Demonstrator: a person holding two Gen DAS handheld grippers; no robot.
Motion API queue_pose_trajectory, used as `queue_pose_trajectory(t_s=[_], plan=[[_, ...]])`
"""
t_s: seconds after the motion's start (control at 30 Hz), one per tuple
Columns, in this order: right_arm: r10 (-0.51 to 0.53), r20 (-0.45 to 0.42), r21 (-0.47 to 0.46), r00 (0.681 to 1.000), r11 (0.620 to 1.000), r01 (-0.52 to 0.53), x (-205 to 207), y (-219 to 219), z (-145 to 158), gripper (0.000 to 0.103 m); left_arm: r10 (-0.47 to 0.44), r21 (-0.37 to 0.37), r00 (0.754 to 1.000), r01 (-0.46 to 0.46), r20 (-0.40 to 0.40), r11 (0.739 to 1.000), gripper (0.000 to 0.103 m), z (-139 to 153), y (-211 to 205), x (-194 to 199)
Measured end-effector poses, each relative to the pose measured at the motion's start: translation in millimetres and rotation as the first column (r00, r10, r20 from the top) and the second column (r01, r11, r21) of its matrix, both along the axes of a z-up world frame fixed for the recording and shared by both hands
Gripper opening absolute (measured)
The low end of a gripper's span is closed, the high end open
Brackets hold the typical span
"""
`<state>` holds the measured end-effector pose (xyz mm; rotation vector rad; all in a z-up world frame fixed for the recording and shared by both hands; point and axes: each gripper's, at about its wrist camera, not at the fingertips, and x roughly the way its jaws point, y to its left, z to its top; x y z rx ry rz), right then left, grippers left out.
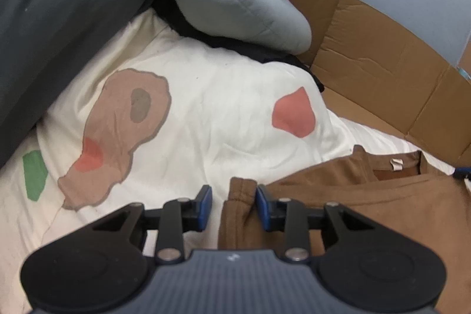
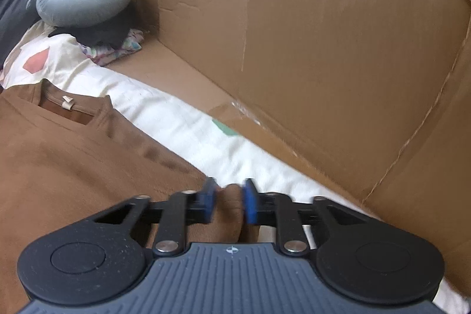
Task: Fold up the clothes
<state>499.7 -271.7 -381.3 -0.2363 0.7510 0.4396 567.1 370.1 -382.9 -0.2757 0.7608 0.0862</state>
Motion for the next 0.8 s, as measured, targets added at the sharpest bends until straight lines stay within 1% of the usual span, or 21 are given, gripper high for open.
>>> queue_pose_trajectory(t_s=[0.03,0.1,0.13,0.17,0.2,0.3,0.5,0.6,0.63,0.73,0.8], plan=[[0.006,0.007,0.001,1.0,1.0,-0.006,-1,1,2,0.012,-0.004,0.009,1.0,0.004,0.0,1.0,0.032,0,-1,-1],[0.012,0.018,0.004,1.0,1.0,-0.012,-5,2,6,0.005,-0.004,0.045,1.0,0.004,0.002,0.999,0.031,3,-4,-3],[0.014,0.024,0.006,1.0,1.0,-0.014,-7,2,8,0.005,-0.006,0.059,1.0,0.006,0.006,0.998,0.029,4,-5,-4],[0.015,0.029,0.009,0.999,1.0,-0.015,-9,2,9,0.005,-0.017,0.061,1.0,0.016,0.016,0.998,0.023,7,-6,-7],[0.015,0.035,0.01,0.999,1.0,-0.016,-12,3,11,0.004,-0.027,0.066,0.999,0.025,0.025,0.998,0.019,9,-8,-9],[0.016,0.051,0.01,0.999,1.0,-0.016,-19,3,16,0.004,-0.044,0.09,0.998,0.04,0.043,0.995,0.013,17,-11,-14],[-0.024,0.092,0.019,0.995,1.0,0.022,-31,-4,33,0.003,-0.022,0.11,0.995,0.011,0.101,0.994,0.01,36,-16,-29],[-0.055,0.112,0.033,0.992,0.998,0.052,-39,-10,44,0.003,-0.001,0.128,0.991,-0.017,0.137,0.992,0.007,49,-19,-38],[-0.063,0.119,0.039,0.991,0.998,0.059,-41,-11,48,0.003,0.008,0.134,0.989,-0.028,0.149,0.991,0.002,53,-20,-41],[-0.085,0.138,0.056,0.987,0.995,0.077,-50,-16,59,0.003,0.04,0.145,0.981,-0.068,0.192,0.987,0.0,66,-21,-49],[-0.093,0.145,0.068,0.985,0.994,0.084,-55,-18,63,0.003,0.045,0.137,0.981,-0.072,0.19,0.988,0.0,70,-20,-49]])
